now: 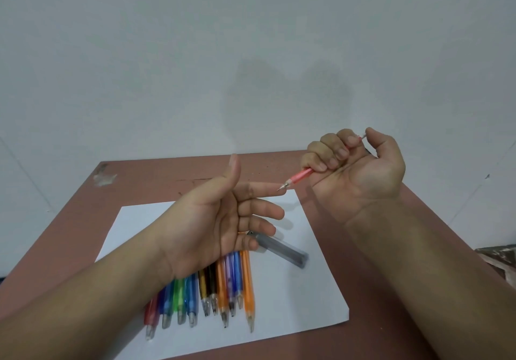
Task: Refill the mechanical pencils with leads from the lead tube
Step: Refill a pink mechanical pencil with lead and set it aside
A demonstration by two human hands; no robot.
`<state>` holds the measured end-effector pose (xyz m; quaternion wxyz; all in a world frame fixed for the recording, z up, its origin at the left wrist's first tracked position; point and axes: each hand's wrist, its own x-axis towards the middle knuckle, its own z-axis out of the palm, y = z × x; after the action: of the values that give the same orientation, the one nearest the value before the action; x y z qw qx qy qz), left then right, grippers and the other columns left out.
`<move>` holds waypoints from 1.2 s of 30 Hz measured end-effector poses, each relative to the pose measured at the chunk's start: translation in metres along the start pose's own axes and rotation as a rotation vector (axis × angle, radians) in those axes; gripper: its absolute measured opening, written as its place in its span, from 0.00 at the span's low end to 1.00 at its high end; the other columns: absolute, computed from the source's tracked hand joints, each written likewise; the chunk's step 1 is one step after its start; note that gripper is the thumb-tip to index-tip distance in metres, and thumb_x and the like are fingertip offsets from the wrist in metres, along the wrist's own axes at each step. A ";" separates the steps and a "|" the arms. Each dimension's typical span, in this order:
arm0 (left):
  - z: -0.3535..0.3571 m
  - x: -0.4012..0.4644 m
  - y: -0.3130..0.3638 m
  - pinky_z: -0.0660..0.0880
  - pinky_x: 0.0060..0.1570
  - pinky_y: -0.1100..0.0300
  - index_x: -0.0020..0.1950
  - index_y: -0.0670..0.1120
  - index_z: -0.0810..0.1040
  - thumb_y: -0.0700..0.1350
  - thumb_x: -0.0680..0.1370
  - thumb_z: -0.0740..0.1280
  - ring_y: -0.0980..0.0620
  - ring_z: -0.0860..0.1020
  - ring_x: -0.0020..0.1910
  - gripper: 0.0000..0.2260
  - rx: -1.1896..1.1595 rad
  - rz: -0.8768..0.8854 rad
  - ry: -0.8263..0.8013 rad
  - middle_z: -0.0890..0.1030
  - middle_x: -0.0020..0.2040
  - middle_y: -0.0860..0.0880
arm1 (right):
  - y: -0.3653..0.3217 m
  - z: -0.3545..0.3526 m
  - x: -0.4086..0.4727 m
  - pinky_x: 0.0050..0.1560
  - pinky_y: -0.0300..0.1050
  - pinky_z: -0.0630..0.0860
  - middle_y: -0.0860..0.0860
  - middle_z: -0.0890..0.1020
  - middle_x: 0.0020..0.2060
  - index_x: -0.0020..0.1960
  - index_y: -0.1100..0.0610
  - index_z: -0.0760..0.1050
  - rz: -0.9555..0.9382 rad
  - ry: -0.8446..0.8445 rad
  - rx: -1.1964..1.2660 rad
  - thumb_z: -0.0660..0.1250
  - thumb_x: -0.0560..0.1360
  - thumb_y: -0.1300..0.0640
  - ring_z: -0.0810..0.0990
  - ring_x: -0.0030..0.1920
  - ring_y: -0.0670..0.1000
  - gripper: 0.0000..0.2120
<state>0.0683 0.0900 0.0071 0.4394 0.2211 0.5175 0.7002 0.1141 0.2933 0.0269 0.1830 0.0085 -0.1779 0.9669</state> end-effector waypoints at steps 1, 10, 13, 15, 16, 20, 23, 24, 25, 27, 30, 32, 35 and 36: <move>0.000 0.000 0.000 0.76 0.40 0.57 0.64 0.42 0.81 0.69 0.76 0.58 0.46 0.80 0.45 0.34 0.001 0.000 -0.001 0.83 0.51 0.42 | 0.000 0.000 0.000 0.30 0.41 0.59 0.49 0.61 0.28 0.31 0.55 0.63 -0.007 0.001 0.003 0.51 0.77 0.48 0.58 0.27 0.49 0.18; 0.000 -0.001 0.000 0.75 0.41 0.55 0.64 0.42 0.81 0.69 0.76 0.57 0.46 0.80 0.45 0.34 0.002 0.000 -0.002 0.82 0.52 0.42 | 0.000 0.000 0.001 0.30 0.41 0.58 0.49 0.61 0.28 0.31 0.56 0.65 -0.019 -0.012 0.008 0.52 0.77 0.46 0.58 0.27 0.49 0.20; 0.001 -0.001 0.001 0.75 0.40 0.56 0.64 0.43 0.81 0.69 0.75 0.59 0.45 0.80 0.45 0.34 -0.001 0.000 -0.001 0.83 0.51 0.42 | -0.001 -0.001 0.001 0.30 0.41 0.59 0.49 0.61 0.28 0.30 0.56 0.65 -0.020 -0.008 0.010 0.52 0.77 0.47 0.58 0.27 0.49 0.20; 0.002 -0.001 0.001 0.76 0.40 0.56 0.64 0.43 0.81 0.68 0.75 0.59 0.45 0.79 0.45 0.33 -0.005 -0.001 0.000 0.83 0.51 0.42 | -0.001 0.000 0.000 0.30 0.41 0.59 0.49 0.61 0.28 0.30 0.55 0.64 -0.029 -0.013 0.003 0.53 0.75 0.50 0.58 0.26 0.50 0.16; 0.002 -0.001 0.001 0.76 0.40 0.56 0.63 0.43 0.81 0.68 0.75 0.59 0.45 0.79 0.45 0.33 -0.007 -0.002 0.000 0.83 0.51 0.41 | -0.001 0.000 0.000 0.30 0.41 0.59 0.49 0.60 0.28 0.30 0.55 0.64 -0.033 -0.016 0.002 0.53 0.73 0.51 0.58 0.26 0.50 0.15; 0.001 -0.002 0.001 0.75 0.41 0.56 0.64 0.43 0.81 0.68 0.76 0.58 0.46 0.80 0.45 0.33 -0.005 0.001 -0.006 0.83 0.52 0.41 | -0.001 0.000 0.000 0.30 0.41 0.59 0.49 0.60 0.28 0.30 0.56 0.65 -0.023 -0.017 0.010 0.52 0.77 0.48 0.58 0.26 0.49 0.20; 0.001 -0.002 0.001 0.76 0.40 0.56 0.64 0.42 0.81 0.68 0.75 0.59 0.46 0.80 0.44 0.33 -0.010 -0.002 -0.001 0.83 0.52 0.40 | 0.000 0.000 0.001 0.30 0.41 0.58 0.49 0.60 0.28 0.30 0.56 0.65 -0.017 -0.021 0.001 0.51 0.77 0.46 0.58 0.26 0.49 0.21; 0.002 -0.002 0.001 0.76 0.39 0.56 0.64 0.42 0.81 0.68 0.75 0.59 0.46 0.80 0.44 0.33 -0.012 -0.003 0.001 0.83 0.52 0.40 | 0.000 0.000 0.001 0.30 0.41 0.58 0.49 0.60 0.28 0.30 0.56 0.65 -0.017 -0.024 -0.002 0.52 0.77 0.47 0.58 0.27 0.49 0.21; 0.002 -0.002 0.001 0.76 0.39 0.56 0.64 0.42 0.81 0.67 0.75 0.59 0.46 0.80 0.44 0.33 -0.013 -0.003 0.001 0.83 0.52 0.40 | 0.000 -0.001 0.001 0.30 0.41 0.58 0.49 0.60 0.28 0.30 0.56 0.65 -0.018 -0.026 -0.005 0.52 0.77 0.47 0.58 0.27 0.49 0.20; 0.002 -0.002 0.002 0.76 0.40 0.56 0.64 0.42 0.81 0.67 0.75 0.60 0.46 0.80 0.44 0.33 -0.011 0.000 0.000 0.83 0.52 0.41 | 0.000 -0.001 0.001 0.30 0.41 0.58 0.49 0.60 0.28 0.30 0.56 0.65 -0.025 -0.027 -0.010 0.53 0.74 0.49 0.58 0.27 0.49 0.17; 0.002 -0.002 0.002 0.76 0.40 0.56 0.63 0.43 0.81 0.67 0.75 0.60 0.46 0.80 0.44 0.32 -0.011 0.000 0.000 0.83 0.52 0.41 | -0.002 0.001 0.000 0.30 0.41 0.59 0.49 0.60 0.27 0.30 0.55 0.64 -0.034 -0.041 -0.025 0.55 0.70 0.51 0.58 0.26 0.50 0.12; 0.002 -0.002 0.002 0.76 0.40 0.56 0.63 0.43 0.82 0.67 0.75 0.60 0.46 0.80 0.45 0.32 -0.014 -0.001 -0.001 0.83 0.52 0.41 | -0.002 0.001 0.000 0.30 0.41 0.59 0.49 0.60 0.27 0.30 0.55 0.64 -0.028 -0.046 -0.030 0.54 0.73 0.50 0.58 0.26 0.49 0.15; 0.001 -0.002 0.002 0.76 0.40 0.56 0.63 0.43 0.82 0.66 0.75 0.60 0.46 0.80 0.45 0.31 -0.013 0.000 -0.001 0.83 0.52 0.41 | -0.001 0.001 0.000 0.30 0.41 0.59 0.49 0.60 0.27 0.30 0.56 0.65 -0.015 -0.044 -0.021 0.51 0.77 0.47 0.57 0.27 0.49 0.21; 0.001 -0.002 0.002 0.76 0.40 0.56 0.63 0.43 0.82 0.66 0.75 0.60 0.46 0.80 0.45 0.31 -0.010 0.000 0.001 0.83 0.52 0.41 | -0.001 0.001 0.000 0.30 0.41 0.58 0.49 0.60 0.27 0.30 0.56 0.65 -0.012 -0.044 -0.020 0.51 0.77 0.46 0.57 0.27 0.49 0.21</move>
<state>0.0699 0.0887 0.0096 0.4400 0.2186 0.5143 0.7029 0.1144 0.2936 0.0285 0.1850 0.0291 -0.1916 0.9634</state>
